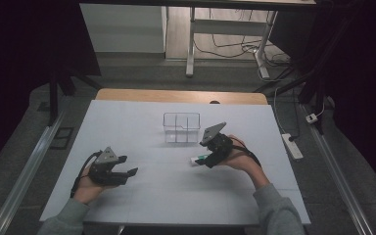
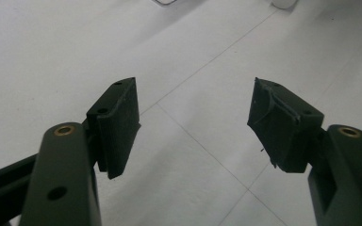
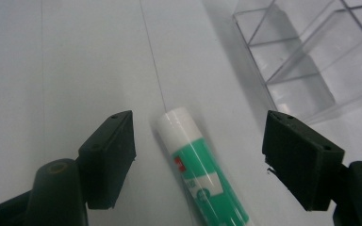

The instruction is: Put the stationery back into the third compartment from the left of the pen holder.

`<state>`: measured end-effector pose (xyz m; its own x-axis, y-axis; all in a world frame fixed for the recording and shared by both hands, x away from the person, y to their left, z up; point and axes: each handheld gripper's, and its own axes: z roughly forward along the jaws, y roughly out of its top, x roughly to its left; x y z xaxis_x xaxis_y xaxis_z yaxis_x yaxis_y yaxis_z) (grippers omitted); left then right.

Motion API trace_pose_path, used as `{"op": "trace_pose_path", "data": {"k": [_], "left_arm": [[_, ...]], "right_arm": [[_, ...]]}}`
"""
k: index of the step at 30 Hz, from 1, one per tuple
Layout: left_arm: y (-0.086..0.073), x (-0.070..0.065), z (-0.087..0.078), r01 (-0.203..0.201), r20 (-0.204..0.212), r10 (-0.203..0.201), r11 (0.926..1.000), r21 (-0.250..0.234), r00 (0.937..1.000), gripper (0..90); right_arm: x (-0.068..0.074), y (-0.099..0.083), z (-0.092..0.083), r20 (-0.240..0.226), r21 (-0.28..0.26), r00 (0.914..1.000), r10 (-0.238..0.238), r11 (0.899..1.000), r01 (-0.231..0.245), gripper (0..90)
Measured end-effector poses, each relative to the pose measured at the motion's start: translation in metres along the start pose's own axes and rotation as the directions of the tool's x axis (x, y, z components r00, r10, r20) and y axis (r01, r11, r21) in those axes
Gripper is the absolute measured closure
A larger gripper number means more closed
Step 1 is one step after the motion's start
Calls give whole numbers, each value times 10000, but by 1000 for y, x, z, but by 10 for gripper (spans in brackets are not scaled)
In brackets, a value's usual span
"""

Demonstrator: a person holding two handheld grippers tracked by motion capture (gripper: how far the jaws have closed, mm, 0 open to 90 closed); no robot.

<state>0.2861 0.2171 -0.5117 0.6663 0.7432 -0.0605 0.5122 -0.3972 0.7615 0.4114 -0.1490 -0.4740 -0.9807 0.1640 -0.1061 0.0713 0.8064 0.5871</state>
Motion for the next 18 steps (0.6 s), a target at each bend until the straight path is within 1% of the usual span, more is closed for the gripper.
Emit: {"op": "trace_pose_path", "data": {"k": [1, 4, 6, 8, 11, 13, 16, 18], "left_arm": [[0, 0, 0, -1, -3, 1, 10000, 5, 10000, 337], [0, 0, 0, 30, -20, -30, 10000, -9, 10000, 329], [0, 0, 0, 43, -26, -43, 10000, 1, 10000, 322], [0, 0, 0, 45, -8, -45, 10000, 19, 10000, 320], [0, 0, 1, 17, -2, -17, 10000, 47, 10000, 318], [0, 0, 1, 16, 3, -16, 10000, 69, 10000, 317], [0, 0, 1, 22, -5, -22, 9999, 98, 10000, 315], [0, -1, 1, -26, 7, 26, 9999, 107, 10000, 313]], "right_arm": [[-1, 1, 2, -93, 31, 9999, -72, 10000, 72, 260], [-1, 6, 8, -278, 348, 9991, -313, 9989, 323, 266], [-1, 8, 12, -410, 489, 9985, -370, 9980, 390, 272], [-1, 10, 16, -555, 613, 9971, -518, 9966, 552, 290], [0, 11, 21, -698, 767, 9960, -566, 9951, 619, 318], [0, 11, 24, -594, 997, 9956, -729, 9919, 786, 330], [-1, 12, 28, -652, 1220, 9940, -873, 9880, 947, 344], [0, 11, 32, -696, 1344, 9937, -879, 9862, 967, 353]]}}
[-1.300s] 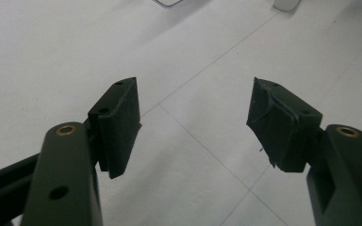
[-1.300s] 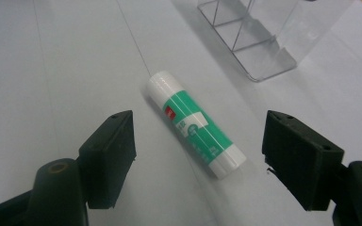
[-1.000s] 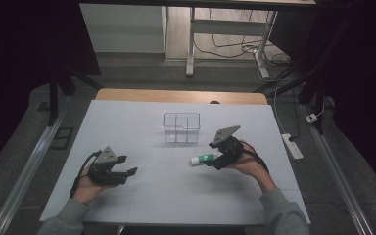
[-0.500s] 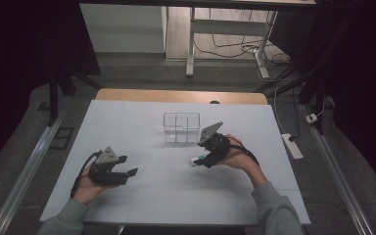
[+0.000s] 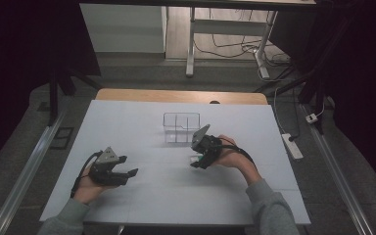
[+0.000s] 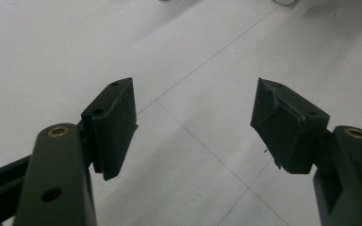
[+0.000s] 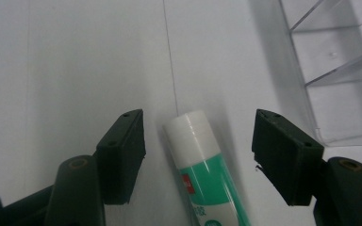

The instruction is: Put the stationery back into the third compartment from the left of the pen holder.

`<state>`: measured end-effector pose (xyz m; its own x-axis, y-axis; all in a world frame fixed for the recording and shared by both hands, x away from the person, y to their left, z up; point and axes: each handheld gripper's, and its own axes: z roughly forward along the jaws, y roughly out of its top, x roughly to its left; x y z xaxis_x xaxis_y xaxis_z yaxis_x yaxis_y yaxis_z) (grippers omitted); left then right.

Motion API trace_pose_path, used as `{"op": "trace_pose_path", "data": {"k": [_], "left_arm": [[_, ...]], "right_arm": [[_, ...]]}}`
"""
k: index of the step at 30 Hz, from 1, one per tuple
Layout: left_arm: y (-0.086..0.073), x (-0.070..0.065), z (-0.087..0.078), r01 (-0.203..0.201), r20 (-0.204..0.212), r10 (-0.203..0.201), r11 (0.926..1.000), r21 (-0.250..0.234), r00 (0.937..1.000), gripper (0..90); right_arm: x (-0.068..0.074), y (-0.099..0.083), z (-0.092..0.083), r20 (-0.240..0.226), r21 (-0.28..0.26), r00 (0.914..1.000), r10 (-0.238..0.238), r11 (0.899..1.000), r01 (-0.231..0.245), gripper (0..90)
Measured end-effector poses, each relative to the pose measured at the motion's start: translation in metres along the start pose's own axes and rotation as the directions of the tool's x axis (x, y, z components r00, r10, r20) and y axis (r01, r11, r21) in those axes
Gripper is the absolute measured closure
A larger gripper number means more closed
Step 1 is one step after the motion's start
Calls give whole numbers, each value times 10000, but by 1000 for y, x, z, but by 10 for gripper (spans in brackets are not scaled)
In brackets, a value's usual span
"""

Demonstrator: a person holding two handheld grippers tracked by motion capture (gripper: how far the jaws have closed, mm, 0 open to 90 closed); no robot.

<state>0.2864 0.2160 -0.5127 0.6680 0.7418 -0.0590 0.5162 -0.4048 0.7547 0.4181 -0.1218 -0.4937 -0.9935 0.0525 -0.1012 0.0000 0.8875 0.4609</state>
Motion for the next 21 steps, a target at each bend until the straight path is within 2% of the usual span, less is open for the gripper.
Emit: {"op": "trace_pose_path", "data": {"k": [3, 8, 17, 21], "left_arm": [[0, 0, 0, 16, 3, -16, 10000, 1, 10000, 312], [-1, 0, 1, 2, 20, -2, 10000, 58, 10000, 311], [-1, -1, 2, -21, -6, 21, 9999, 111, 10000, 305], [-1, 0, 2, -19, -10, 19, 9999, 114, 10000, 305]], "right_arm": [[0, -1, 5, -131, 477, 9999, -107, 9988, 113, 384], [0, -3, 10, -61, 820, 9996, -291, 9962, 295, 451], [1, -4, 9, -278, 789, 9989, -373, 9961, 394, 640], [5, -2, 8, -159, 883, 9976, -676, 9937, 688, 644]]}}
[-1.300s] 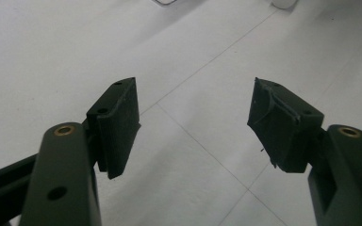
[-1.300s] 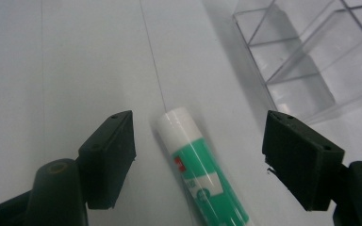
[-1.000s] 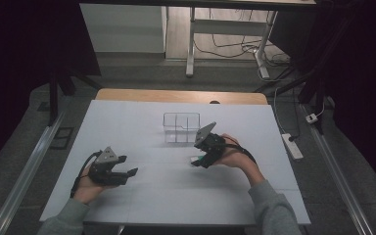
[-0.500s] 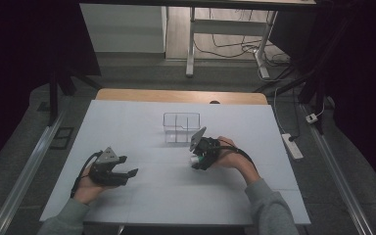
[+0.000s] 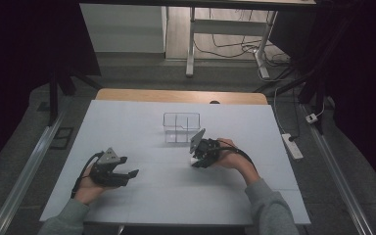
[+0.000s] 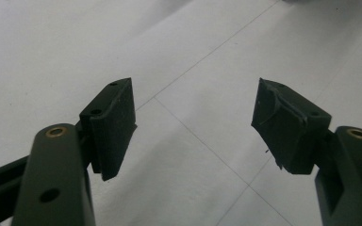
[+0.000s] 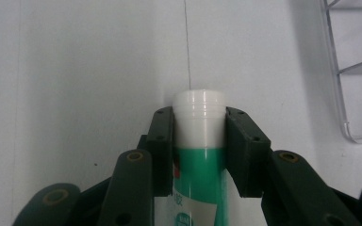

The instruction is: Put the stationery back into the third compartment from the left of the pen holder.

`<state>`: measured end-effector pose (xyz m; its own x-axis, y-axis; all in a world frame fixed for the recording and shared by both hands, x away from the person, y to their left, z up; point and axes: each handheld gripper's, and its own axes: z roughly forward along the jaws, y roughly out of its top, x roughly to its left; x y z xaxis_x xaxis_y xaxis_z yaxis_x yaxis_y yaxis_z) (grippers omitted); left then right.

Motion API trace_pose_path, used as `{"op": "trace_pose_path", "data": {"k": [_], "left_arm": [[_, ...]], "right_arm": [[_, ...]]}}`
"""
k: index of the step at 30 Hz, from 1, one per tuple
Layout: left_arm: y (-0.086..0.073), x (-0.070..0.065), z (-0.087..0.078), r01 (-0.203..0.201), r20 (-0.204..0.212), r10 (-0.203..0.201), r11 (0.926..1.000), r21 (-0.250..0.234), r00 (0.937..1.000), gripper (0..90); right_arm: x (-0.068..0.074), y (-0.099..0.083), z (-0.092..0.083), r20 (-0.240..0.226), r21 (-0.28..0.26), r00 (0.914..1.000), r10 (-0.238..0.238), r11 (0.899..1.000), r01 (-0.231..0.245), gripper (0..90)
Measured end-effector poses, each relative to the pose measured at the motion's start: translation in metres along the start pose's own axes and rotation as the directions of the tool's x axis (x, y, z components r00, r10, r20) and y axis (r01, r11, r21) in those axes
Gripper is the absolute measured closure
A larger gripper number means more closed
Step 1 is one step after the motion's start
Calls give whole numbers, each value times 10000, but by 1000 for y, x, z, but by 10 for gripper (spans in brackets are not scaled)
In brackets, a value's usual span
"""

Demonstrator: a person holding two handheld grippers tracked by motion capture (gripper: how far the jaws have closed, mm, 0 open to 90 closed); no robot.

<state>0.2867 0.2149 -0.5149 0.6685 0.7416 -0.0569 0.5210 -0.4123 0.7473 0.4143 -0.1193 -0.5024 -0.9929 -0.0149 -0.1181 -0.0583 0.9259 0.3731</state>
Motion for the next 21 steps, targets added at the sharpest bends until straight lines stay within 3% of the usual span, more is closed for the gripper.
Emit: {"op": "trace_pose_path", "data": {"k": [5, 10, 21], "left_arm": [[0, 1, 0, 9, 3, -9, 10000, -8, 10000, 305], [0, 2, 0, 27, 9, -27, 10000, -3, 10000, 306], [0, 2, 1, 65, 18, -65, 10000, -29, 10000, 306]], "right_arm": [[1, 0, -2, 61, -24, 10000, 20, 10000, -20, 645], [-3, -2, -11, 173, -709, 9992, 350, 9969, -337, 645], [-8, -10, -41, 670, -2141, 9891, 1308, 9702, -1138, 645]]}}
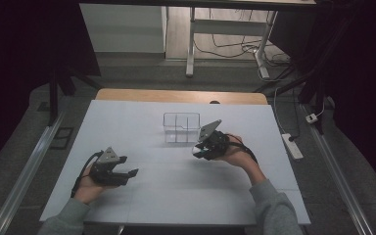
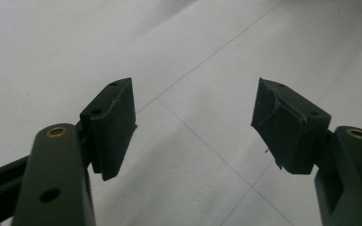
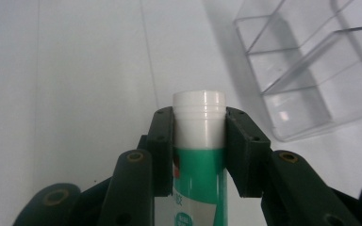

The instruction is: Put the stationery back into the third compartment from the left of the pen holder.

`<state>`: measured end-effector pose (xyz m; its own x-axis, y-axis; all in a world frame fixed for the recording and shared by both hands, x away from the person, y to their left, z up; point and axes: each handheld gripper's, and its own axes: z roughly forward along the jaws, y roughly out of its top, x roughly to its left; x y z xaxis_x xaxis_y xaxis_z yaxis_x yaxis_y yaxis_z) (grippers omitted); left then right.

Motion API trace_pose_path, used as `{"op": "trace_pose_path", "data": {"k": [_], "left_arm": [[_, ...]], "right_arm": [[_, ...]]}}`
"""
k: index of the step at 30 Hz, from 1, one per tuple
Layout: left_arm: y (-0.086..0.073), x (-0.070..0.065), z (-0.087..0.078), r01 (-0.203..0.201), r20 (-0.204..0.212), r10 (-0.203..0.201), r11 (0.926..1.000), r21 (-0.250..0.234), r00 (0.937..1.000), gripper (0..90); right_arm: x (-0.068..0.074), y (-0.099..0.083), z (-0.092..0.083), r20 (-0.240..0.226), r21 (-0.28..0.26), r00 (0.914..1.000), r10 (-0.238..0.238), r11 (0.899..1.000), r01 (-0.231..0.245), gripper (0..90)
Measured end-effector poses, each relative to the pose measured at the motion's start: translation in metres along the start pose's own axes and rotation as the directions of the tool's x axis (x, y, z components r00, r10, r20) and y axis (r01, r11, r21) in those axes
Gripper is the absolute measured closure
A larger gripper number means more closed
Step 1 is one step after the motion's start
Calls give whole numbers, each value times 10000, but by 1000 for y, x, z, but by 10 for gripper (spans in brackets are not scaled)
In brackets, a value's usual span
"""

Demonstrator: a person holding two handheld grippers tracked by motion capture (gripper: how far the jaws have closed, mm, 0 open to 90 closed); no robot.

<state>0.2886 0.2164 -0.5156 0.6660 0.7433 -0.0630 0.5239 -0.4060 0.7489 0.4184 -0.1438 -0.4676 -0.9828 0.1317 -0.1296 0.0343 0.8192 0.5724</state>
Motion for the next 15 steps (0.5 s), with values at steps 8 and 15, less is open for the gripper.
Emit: {"op": "trace_pose_path", "data": {"k": [8, 15], "left_arm": [[0, 0, 0, 2, 9, -2, 10000, -37, 10000, 306], [1, -1, 0, -22, 30, 22, 10000, -48, 10000, 306]], "right_arm": [[-4, -1, -15, 46, -1109, 9978, 654, 9917, -645, 645], [-6, -4, -23, 185, -1907, 9920, 1246, 9744, -1188, 645]]}}
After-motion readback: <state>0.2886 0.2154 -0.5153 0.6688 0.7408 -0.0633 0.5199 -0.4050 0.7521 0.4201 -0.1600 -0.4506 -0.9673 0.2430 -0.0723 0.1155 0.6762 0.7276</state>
